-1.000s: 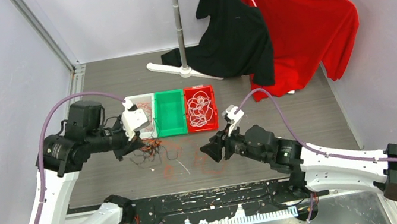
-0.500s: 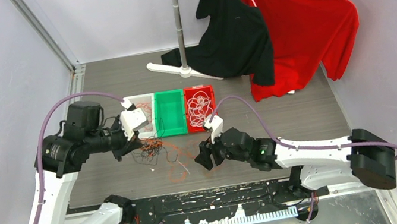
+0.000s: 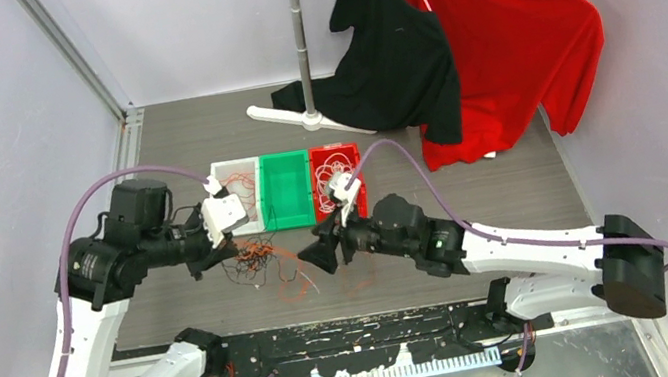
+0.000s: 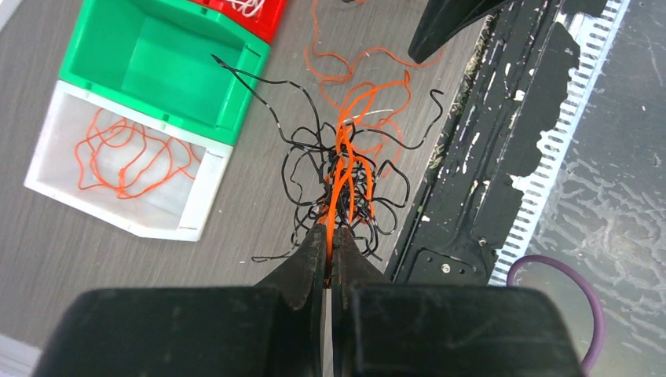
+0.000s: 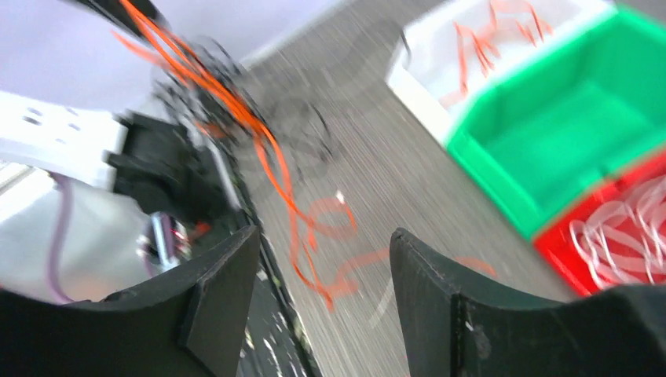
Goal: Untangle the cables
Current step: Untie the cable.
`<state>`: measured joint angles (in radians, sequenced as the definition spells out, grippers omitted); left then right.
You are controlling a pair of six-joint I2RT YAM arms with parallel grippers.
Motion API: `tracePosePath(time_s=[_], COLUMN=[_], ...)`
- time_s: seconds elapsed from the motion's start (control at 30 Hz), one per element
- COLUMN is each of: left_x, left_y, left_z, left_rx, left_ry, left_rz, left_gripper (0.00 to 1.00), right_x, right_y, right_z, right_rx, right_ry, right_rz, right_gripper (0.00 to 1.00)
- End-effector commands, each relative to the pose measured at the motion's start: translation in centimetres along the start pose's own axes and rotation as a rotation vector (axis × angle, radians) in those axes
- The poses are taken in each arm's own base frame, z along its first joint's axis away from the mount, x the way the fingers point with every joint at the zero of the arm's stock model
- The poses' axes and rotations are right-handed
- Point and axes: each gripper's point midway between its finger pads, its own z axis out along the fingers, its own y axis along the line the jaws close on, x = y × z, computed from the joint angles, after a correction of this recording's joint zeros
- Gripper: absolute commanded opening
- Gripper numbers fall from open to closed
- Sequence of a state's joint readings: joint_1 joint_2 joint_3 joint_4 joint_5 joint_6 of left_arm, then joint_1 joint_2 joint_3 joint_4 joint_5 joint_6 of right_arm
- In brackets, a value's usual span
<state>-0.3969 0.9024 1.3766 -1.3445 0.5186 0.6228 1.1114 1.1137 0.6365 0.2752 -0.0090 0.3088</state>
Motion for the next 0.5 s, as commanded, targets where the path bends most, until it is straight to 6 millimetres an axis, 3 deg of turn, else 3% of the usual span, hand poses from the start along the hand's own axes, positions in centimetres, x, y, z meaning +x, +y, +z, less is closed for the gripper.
tracePosePath(time_s=[0.0,0.3,0.37,0.47], left_x=[-0.6,-1.7,-1.8,-2.2], left_y=[-0.3,-1.3,-1.4,-1.7], left_z=[0.4,0.4,0.3,0.1], left_rx=[0.027,0.082,0.086,0.095], left_ry=[-0.036,-0.078,-0.082,-0.098], left_rz=[-0.023,-0.076,-0.074,-0.072], left_gripper=[0.00,0.00,0.00,0.00], right_x=[-6.8,-7.8,-8.0,-8.3], right_y=[5.5,8.7,8.7,8.7], right_z=[1.5,5.5,6.2,6.7], right_rx=[-0.219,-0.348,-0.344,-0.334], right_ry=[-0.127,-0.128,-0.124,-0.127], right_rz=[-0.042,-0.054,-0.045,-0.030], right_gripper=[0.66,0.63,0.54,0.20])
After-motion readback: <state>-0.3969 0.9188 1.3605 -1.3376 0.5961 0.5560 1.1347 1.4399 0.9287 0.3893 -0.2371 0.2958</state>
